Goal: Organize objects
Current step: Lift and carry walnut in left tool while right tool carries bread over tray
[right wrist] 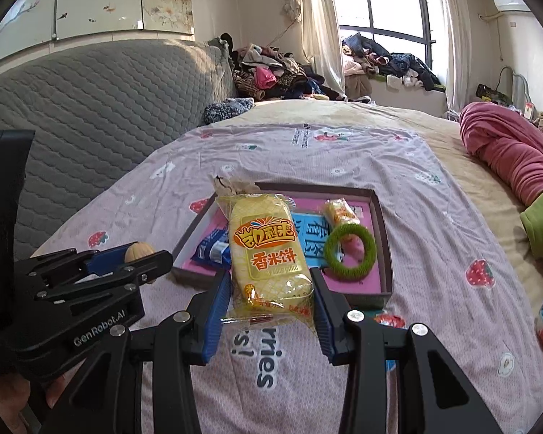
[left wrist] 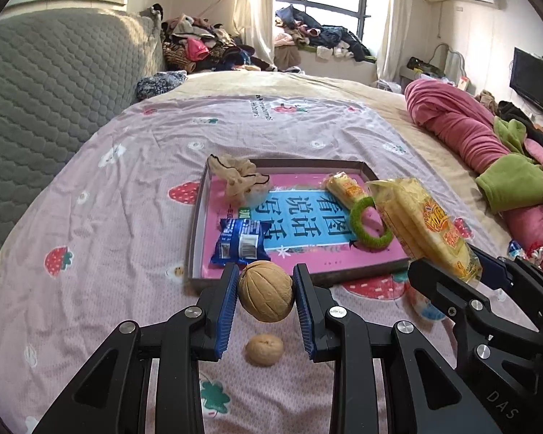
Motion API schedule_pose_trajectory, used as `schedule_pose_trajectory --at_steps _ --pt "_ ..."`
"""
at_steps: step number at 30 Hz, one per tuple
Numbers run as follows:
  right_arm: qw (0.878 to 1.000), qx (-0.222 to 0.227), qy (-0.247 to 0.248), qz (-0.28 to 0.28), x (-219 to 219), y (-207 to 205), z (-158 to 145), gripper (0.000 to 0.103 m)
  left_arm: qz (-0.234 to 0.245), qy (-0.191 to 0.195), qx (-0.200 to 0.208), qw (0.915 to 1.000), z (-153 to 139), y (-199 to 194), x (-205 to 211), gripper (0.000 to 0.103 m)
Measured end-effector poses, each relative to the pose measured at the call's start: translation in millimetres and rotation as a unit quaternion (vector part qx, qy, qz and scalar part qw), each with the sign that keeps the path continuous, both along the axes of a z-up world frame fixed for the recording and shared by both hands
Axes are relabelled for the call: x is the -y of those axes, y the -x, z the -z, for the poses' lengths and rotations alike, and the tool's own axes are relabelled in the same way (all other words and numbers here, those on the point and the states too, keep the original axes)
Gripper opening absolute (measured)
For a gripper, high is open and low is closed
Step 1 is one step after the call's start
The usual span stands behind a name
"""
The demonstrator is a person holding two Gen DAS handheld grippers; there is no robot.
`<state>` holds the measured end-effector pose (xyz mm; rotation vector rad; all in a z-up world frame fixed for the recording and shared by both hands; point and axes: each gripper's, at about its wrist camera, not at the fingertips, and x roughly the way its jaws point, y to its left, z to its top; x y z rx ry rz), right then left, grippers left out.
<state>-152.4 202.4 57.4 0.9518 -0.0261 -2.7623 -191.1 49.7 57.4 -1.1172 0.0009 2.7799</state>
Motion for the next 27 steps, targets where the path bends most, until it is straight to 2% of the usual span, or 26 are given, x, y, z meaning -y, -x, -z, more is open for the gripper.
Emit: schedule_pose_trajectory --at_steps 27 --pt "0.999 -0.031 0.009 0.009 -10.3 45.2 -18.2 0.043 0.010 0.024 -0.009 0.9996 -1.1 51.6 -21.6 0.032"
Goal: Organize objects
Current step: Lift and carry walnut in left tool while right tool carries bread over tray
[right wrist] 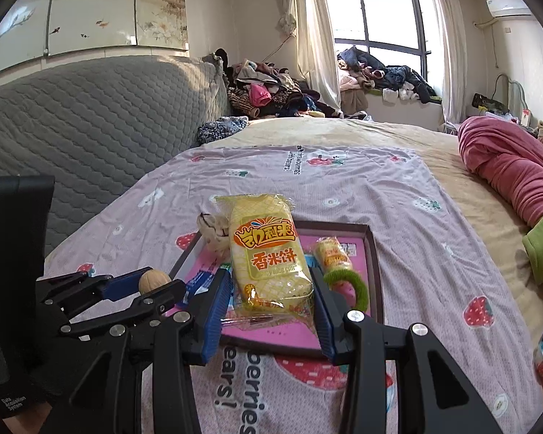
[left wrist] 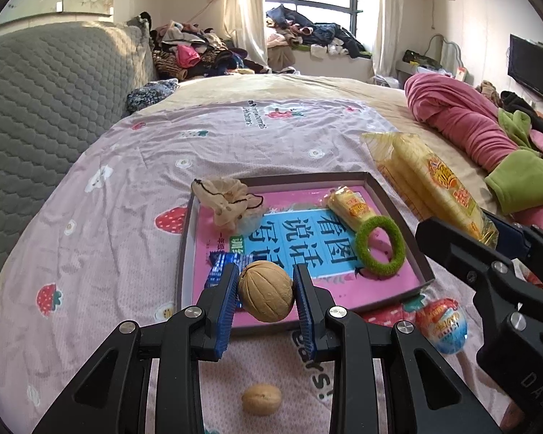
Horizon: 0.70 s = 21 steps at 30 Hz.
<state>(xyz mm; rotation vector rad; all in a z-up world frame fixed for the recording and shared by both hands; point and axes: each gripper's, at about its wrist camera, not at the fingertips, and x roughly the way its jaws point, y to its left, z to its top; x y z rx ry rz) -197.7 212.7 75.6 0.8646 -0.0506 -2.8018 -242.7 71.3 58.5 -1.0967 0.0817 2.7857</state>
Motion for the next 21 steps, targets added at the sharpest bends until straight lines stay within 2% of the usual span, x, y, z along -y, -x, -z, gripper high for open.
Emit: schedule_pose_trajectory --at_steps 8,21 --pt "1.000 -0.011 0.010 0.002 -5.2 23.9 -1.1 0.043 -0.001 0.012 -0.002 0.9999 4.9 27.5 -4.2 0.032" --pt "0.999 -0.039 0.031 0.013 -18.0 61.5 -2.4 0.043 -0.011 0.006 -0.001 0.9999 16.6 73.1 -4.5 0.032"
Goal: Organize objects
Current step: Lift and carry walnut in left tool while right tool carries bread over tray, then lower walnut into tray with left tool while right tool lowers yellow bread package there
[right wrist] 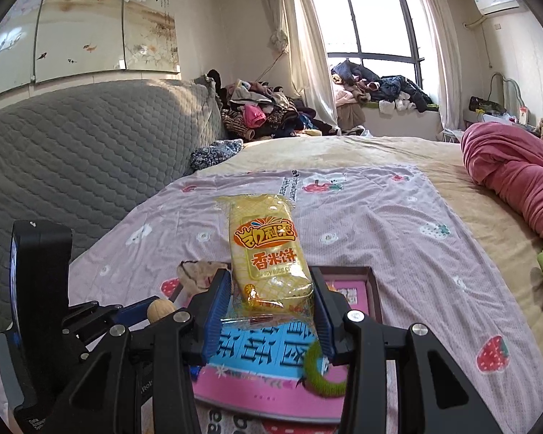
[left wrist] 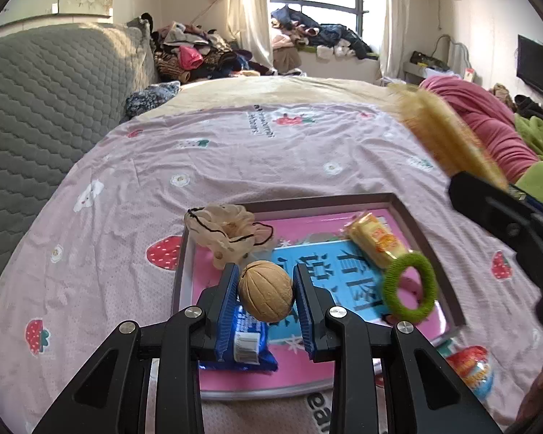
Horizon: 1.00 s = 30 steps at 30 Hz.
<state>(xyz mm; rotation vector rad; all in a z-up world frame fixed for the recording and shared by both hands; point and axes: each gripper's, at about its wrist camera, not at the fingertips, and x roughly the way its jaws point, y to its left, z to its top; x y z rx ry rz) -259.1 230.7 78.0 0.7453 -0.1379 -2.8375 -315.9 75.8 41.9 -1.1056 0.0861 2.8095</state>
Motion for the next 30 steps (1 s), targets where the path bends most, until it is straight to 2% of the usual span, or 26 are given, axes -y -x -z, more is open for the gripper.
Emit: schedule_pose_trajectory --at_steps 6,13,30 --pt "1.000 0.019 0.002 -0.006 -7.9 10.3 24.9 0.043 0.001 -0.018 0.014 0.9997 19.6 14.7 6.9 0.032" --pt "0.999 0.041 0.004 -0.003 -13.2 22.7 46.0 0.043 -0.003 -0.015 0.020 0.9997 36.3 25.5 14.6 0.032" --pt "0.995 0.085 -0.043 -0.024 19.6 39.1 77.4 0.043 -0.009 -0.034 0.045 0.9984 57.9 49.3 35.3 0.032"
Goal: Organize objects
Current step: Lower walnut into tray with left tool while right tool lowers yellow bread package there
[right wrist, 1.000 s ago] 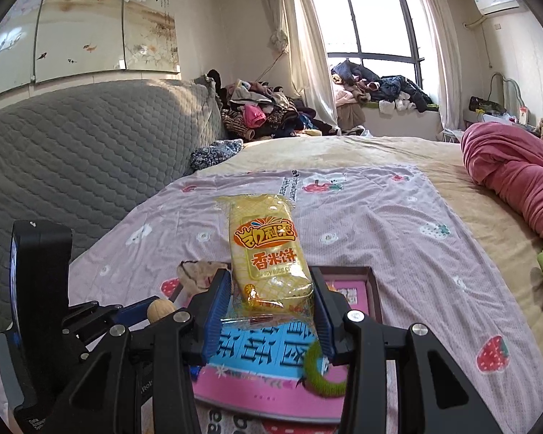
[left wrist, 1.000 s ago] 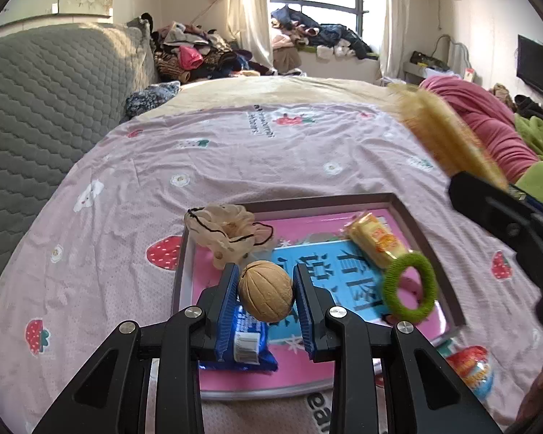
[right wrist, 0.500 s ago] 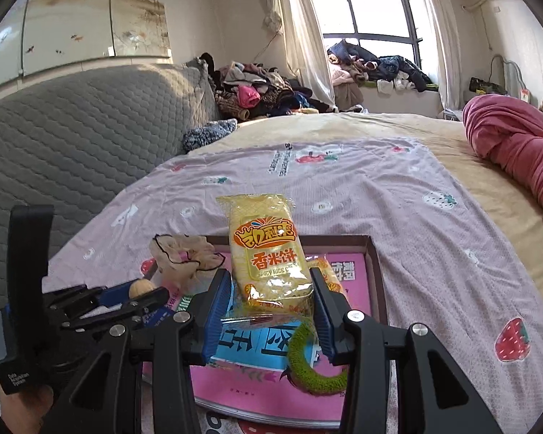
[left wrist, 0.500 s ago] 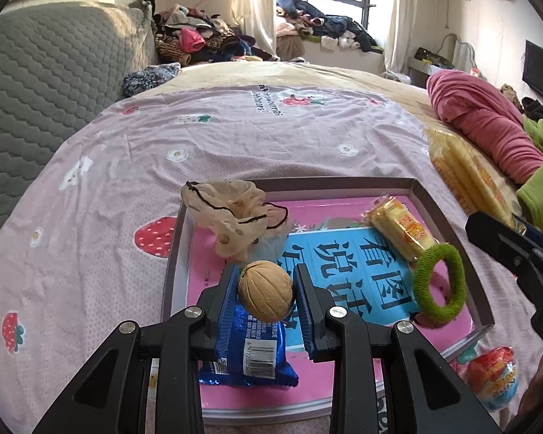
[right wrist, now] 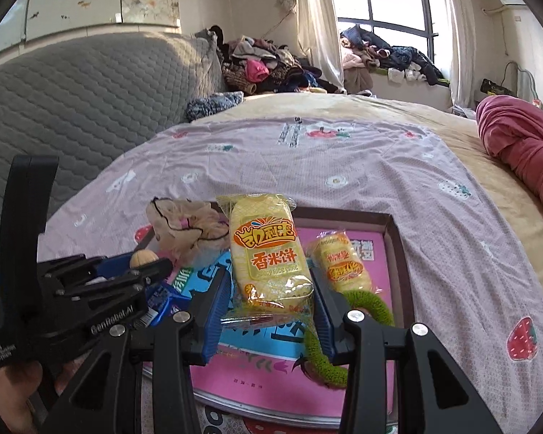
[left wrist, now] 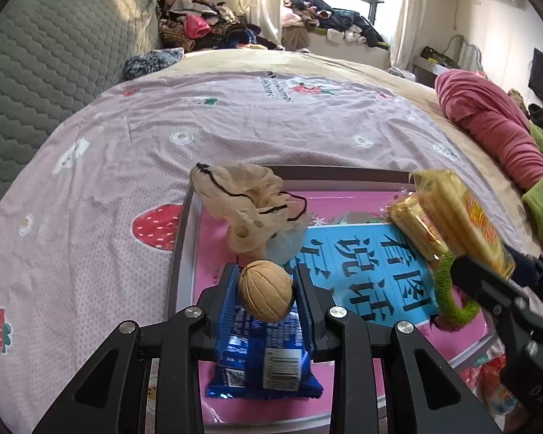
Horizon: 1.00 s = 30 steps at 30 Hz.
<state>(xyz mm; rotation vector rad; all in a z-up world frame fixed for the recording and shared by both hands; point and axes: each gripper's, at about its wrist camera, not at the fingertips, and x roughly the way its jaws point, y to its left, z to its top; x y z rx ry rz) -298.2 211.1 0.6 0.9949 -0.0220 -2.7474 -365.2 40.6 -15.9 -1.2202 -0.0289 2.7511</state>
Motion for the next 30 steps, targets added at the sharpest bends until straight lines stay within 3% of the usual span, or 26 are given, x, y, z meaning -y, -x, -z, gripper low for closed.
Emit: schedule_pose_trajectory --at_steps 10,30 --pt "1.000 0.019 -0.019 -0.007 12.4 6.9 15.8 0.043 -0.007 -0.012 0.012 0.9998 9.6 12.7 8.4 0.032" --pt "0.997 0.055 -0.040 -0.021 25.4 15.8 38.8 0.044 0.005 0.001 0.023 0.9997 21.0 25.9 -2.9 0.032"
